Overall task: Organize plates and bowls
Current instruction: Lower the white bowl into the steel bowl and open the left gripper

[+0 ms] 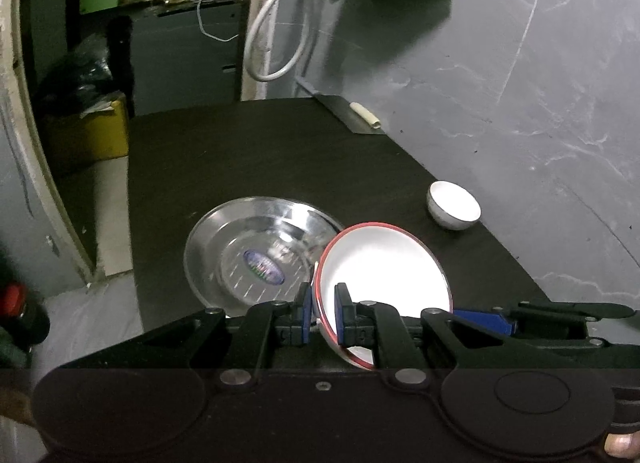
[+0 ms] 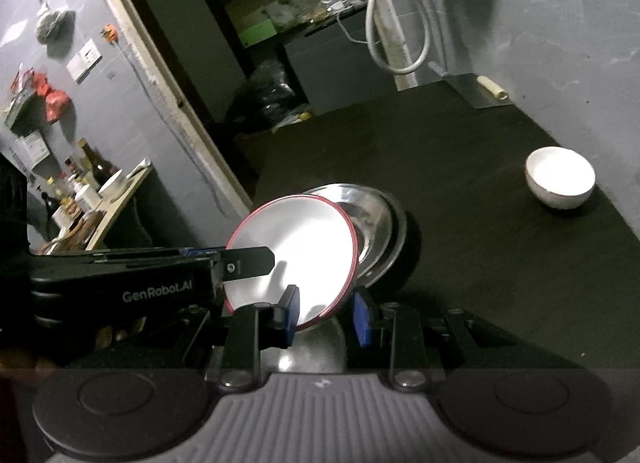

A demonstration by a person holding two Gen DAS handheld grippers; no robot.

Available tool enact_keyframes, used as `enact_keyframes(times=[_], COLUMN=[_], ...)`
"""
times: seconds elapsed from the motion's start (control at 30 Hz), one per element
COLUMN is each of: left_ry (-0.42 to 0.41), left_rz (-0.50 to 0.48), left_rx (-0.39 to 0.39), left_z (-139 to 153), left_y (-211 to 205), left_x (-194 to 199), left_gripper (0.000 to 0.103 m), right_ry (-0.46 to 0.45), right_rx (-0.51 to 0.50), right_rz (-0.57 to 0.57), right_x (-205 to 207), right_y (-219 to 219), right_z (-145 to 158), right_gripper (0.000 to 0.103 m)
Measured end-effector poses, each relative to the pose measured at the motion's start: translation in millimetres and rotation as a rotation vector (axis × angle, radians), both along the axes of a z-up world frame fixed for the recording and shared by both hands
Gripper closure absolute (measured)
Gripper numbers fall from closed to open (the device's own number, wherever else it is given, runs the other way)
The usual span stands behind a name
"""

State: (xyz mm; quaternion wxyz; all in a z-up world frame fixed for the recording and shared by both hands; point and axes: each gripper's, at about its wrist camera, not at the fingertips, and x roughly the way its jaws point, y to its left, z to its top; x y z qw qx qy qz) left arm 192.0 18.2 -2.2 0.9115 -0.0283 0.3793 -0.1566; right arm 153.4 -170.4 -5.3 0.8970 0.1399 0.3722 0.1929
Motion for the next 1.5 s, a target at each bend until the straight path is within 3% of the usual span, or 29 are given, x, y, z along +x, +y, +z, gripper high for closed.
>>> enact_keyframes(times=[0.37, 1.5], left_ry=[0.033, 0.187], left_rz=[0.050, 0.134], left_rx=[0.010, 0.023], left_z=[-10.9, -51.5], left_y=[11.0, 17.6], left_x=[-20.3, -28.6], left_gripper=[0.091, 0.091], right_ry=[0.037, 0.148], right_rx=[-0.015, -0.069], right_rz=[0.047, 0.140], right_x=[-7.0, -2.5], right_y=[14.0, 34.3], right_z=[-7.6, -33.4], right_gripper=[0.070, 0.070])
